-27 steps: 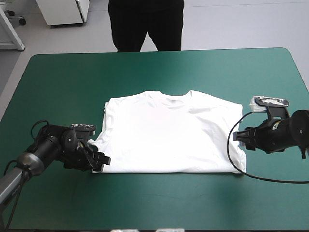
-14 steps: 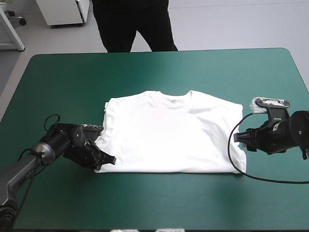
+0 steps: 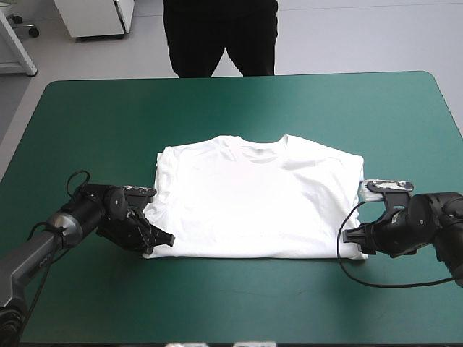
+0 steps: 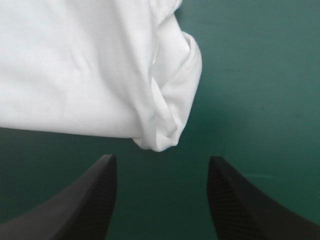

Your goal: Fold the cloth

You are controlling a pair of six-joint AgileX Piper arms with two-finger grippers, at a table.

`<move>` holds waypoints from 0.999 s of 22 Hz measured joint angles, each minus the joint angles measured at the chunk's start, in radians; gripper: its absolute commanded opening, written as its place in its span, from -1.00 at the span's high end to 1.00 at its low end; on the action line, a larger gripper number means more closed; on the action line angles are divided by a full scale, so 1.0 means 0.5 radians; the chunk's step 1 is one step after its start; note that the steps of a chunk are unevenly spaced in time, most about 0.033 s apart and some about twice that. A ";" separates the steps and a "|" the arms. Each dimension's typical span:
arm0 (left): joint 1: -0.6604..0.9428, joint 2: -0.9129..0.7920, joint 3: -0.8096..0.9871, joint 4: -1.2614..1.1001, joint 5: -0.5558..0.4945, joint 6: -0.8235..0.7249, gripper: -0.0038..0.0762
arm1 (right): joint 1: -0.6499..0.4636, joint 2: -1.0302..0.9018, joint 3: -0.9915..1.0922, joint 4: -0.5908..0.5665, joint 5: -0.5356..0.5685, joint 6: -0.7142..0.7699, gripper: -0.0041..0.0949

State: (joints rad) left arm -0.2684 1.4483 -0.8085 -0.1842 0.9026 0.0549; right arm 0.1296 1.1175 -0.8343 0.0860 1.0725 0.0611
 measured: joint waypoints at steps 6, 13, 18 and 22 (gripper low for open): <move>0.000 0.000 0.000 -0.013 0.000 0.009 0.93 | 0.058 0.152 0.130 -0.111 -0.242 0.163 -0.08; 0.000 0.000 0.000 -0.020 0.000 0.013 0.93 | 0.058 0.433 0.231 -0.090 -0.452 0.184 0.11; 0.000 0.000 0.000 -0.021 -0.007 0.015 0.93 | 0.056 0.555 0.174 0.030 -0.405 0.097 0.95; 0.000 0.000 -0.004 -0.024 0.002 0.015 0.93 | 0.053 0.578 0.155 0.128 -0.379 0.059 0.95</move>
State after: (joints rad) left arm -0.2684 1.4483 -0.8105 -0.1964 0.9037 0.0624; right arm 0.1559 1.4064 -0.7567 0.1497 0.8831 0.0907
